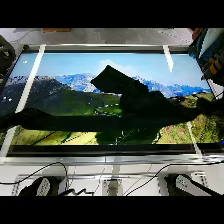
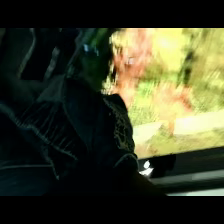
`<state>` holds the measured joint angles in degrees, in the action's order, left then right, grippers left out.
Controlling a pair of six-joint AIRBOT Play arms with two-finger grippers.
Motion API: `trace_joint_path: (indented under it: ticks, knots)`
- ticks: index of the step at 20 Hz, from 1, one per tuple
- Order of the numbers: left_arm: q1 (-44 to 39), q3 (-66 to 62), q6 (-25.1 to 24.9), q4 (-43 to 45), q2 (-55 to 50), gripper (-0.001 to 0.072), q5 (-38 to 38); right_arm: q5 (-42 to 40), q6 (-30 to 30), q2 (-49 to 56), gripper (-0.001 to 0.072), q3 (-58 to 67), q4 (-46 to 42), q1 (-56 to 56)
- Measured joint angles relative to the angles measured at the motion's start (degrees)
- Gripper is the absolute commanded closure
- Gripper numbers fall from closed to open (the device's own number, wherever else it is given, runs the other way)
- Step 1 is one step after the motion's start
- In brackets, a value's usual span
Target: Fold the clothes and pants, and hang the long-sleeved shirts on hangers.
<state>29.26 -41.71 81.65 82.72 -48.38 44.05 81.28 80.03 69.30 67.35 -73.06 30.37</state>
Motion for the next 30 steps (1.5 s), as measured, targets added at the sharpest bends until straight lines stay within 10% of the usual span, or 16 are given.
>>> trace_joint_path:
  ticks: [15,27,28,30]
  knots:
    - [0.07,-9.86,4.11,-0.04,-3.91,0.0684,-14.67,-32.94,-9.44,-4.17,0.0667,-11.65,51.34,0.31]
    - [-0.83,-13.53,-3.48,1.66,-24.96,0.0680,4.52,-13.68,10.56,-14.62,0.0667,-21.70,2.62,0.66]
    - [-0.90,-13.57,-3.67,1.64,-25.94,0.0644,4.83,-11.91,10.78,-15.26,0.0667,-22.40,1.03,0.66]
    - [-0.94,-13.64,-4.04,1.60,-27.06,0.0190,4.74,-9.14,11.19,-16.09,0.0667,-23.32,-1.11,0.66]
